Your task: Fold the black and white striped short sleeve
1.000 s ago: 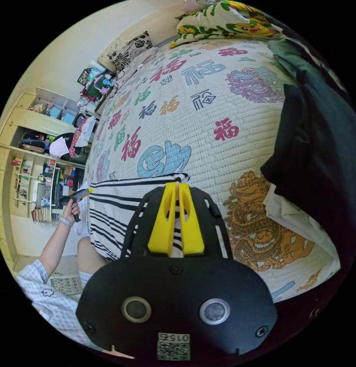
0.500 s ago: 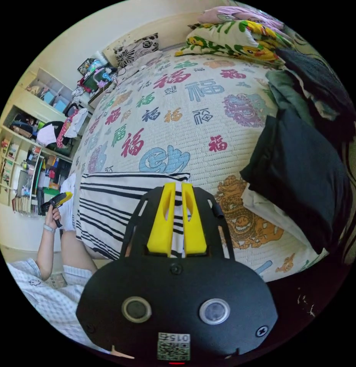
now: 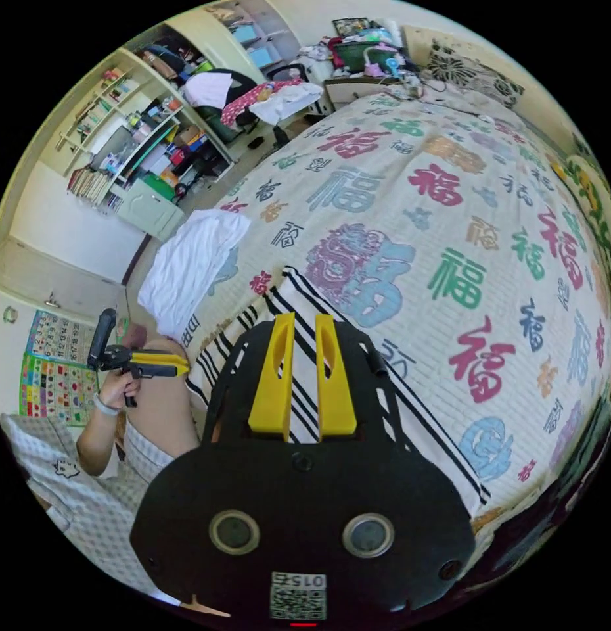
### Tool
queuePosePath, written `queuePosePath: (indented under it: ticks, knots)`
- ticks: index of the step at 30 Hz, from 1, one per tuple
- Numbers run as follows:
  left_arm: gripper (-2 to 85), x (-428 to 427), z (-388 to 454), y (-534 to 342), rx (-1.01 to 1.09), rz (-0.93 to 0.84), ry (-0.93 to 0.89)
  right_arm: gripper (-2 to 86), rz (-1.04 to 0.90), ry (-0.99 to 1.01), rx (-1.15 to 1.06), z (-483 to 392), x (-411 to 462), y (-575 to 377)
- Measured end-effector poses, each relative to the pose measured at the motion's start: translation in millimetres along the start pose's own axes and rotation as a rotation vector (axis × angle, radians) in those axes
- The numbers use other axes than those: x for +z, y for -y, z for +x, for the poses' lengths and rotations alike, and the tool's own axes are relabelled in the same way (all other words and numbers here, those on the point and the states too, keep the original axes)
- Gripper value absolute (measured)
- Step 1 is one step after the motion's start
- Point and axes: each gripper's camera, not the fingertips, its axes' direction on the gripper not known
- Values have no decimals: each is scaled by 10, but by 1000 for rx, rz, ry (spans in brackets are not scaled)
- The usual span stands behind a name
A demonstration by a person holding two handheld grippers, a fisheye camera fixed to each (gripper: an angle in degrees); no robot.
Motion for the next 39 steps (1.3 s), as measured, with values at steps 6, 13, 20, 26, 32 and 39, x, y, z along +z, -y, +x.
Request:
queuePosePath:
  ticks: [6, 13, 20, 26, 32, 39]
  knots:
    - [86, 382, 27, 164, 35, -195, 105, 84, -164, -106, -113, -666, 1162, 794]
    - [11, 514, -177, 64, 42, -220, 35, 82, -425, -254, -166, -919, 2383, 1210]
    - [-5, 532, -325, -172, 72, -135, -50, 3, -487, -317, -255, -1084, 2699, 1249]
    - [-7, 328, -633, -458, 56, 63, -176, -6, -412, -334, -221, -1157, 2345, 1456]
    - [-7, 61, -671, -728, 111, 222, -138, -6, -236, -222, -199, -1235, 1538, 1581]
    - [-7, 384, -152, -1418, 378, 250, -239, -5, -56, -8, -222, -711, 168, 720]
